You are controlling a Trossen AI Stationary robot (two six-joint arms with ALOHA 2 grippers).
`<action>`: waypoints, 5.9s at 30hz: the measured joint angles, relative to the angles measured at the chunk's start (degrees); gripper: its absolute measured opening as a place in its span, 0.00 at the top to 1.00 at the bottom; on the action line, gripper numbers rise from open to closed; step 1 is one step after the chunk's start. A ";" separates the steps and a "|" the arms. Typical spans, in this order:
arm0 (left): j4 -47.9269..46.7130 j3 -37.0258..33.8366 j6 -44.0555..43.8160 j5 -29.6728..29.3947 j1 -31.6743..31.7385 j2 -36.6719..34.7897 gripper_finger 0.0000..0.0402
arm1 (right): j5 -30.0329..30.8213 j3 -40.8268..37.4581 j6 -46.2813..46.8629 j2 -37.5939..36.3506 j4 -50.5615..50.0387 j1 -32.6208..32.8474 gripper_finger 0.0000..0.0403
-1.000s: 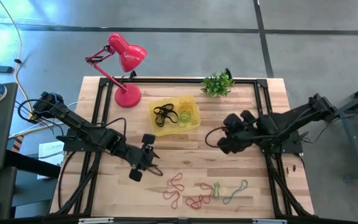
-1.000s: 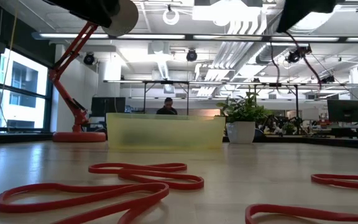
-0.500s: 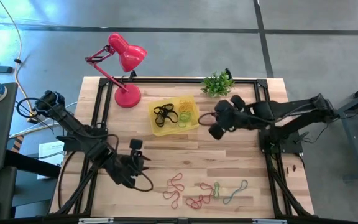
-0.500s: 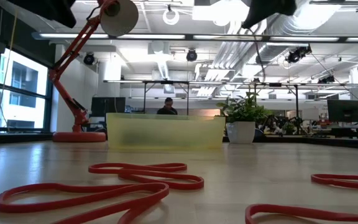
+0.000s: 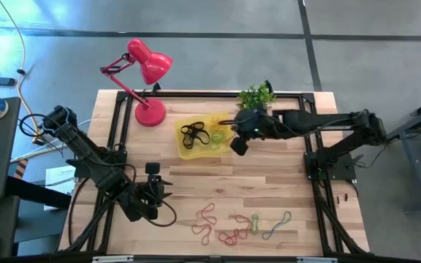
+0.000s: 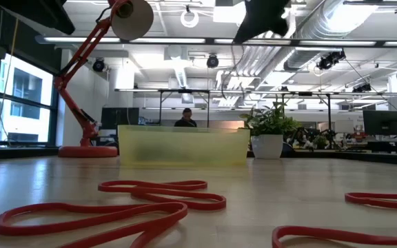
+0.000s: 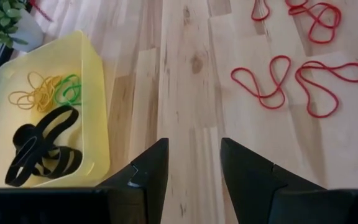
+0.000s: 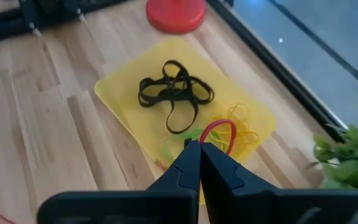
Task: Pick and place rubber bands into bin
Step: Put the red rubber band into the yellow bin
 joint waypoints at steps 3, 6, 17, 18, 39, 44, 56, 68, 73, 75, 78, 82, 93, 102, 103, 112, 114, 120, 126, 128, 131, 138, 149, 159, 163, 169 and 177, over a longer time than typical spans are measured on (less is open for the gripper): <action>0.00 0.00 0.02 -0.03 0.15 0.00 0.66 | -1.74 0.00 -0.70 2.88 1.52 -1.37 1.00; -0.02 0.00 0.02 -0.11 0.13 0.00 0.66 | -3.47 0.00 -1.16 5.57 2.67 -2.81 1.00; -1.34 0.00 0.11 -0.04 0.13 0.00 0.66 | -8.43 0.00 -3.08 11.82 12.74 -6.28 1.00; -1.61 0.00 0.13 -0.04 0.13 0.00 0.66 | -9.02 0.00 -3.22 12.17 14.20 -6.42 1.00; -1.99 0.00 -0.02 -1.05 0.13 0.00 0.66 | -19.97 0.00 1.54 22.53 30.42 -7.27 1.00; -1.99 0.00 -0.05 -1.05 0.13 0.00 0.66 | -21.48 0.00 2.62 24.03 30.64 -7.01 1.00; -2.61 0.00 0.10 -1.48 0.13 0.00 0.66 | -26.71 -0.02 5.85 25.74 31.26 -6.88 0.91; -2.93 0.00 0.20 -1.50 0.13 0.00 0.66 | -29.60 -0.02 7.50 25.74 31.17 -6.19 0.59; -2.91 0.00 0.20 -1.50 0.13 0.00 0.66 | -28.94 -0.02 10.51 25.74 30.42 -5.72 0.52; -2.85 0.00 0.19 -1.50 0.13 0.00 0.66 | -28.58 -0.02 11.20 25.74 29.86 -6.02 0.50; -1.66 0.00 0.27 -0.94 0.13 0.00 0.66 | -28.09 -0.02 8.62 25.19 30.29 -5.62 0.47; 2.53 0.00 5.84 3.07 0.13 0.10 0.66 | -28.18 -0.02 1.21 22.51 29.56 -2.15 0.47; 15.14 0.00 13.38 20.75 7.19 8.54 0.66 | -16.58 -0.02 -1.54 13.93 2.49 12.55 0.56; 22.86 3.58 24.67 33.07 10.97 18.17 0.66 | -6.14 -0.02 12.93 10.74 -11.43 28.87 0.61; 23.08 4.38 25.49 33.15 11.27 19.12 0.66 | -5.16 -0.02 15.33 10.43 -12.26 30.74 0.61; 17.44 11.34 18.78 35.63 15.36 25.84 0.66 | 1.76 -0.13 38.80 10.16 -17.81 43.92 0.60; 16.16 12.77 16.64 35.64 15.90 27.02 0.66 | 3.27 -0.13 44.12 10.16 -19.19 46.59 0.59; 12.98 17.16 13.81 36.31 15.89 31.01 0.66 | 6.79 -0.13 53.79 10.28 -22.15 53.50 0.57; 9.48 20.68 9.53 36.20 15.91 34.73 0.66 | 9.40 -0.13 54.90 10.53 -22.05 55.78 0.59; 9.26 20.95 7.66 35.99 15.91 35.59 0.66 | 9.39 -0.13 54.83 10.55 -22.07 55.78 0.60; 8.67 21.05 4.04 35.21 15.93 36.90 0.66 | 9.43 -0.13 54.23 10.58 -22.06 55.76 0.61; 7.46 21.09 -2.30 33.05 15.93 39.28 0.66 | 10.43 -0.13 52.26 10.60 -22.71 55.76 0.64; 10.02 21.24 -3.16 33.25 15.86 41.35 0.66 | 11.02 -0.13 51.88 10.62 -23.63 55.76 0.65; 9.53 21.59 -3.46 32.05 15.89 42.37 0.81 | 11.07 -0.13 51.88 10.62 -24.01 55.76 0.65; 9.12 21.59 -1.23 30.33 15.89 42.45 0.97 | 11.07 -0.13 51.88 10.62 -24.96 55.76 0.66; 8.20 21.57 0.02 28.83 15.86 42.05 0.99 | 11.07 -0.13 51.88 10.62 -25.89 55.76 0.65; 6.13 21.16 0.72 24.60 15.95 38.27 1.00 | 12.62 -0.13 51.86 10.62 -26.36 56.02 0.66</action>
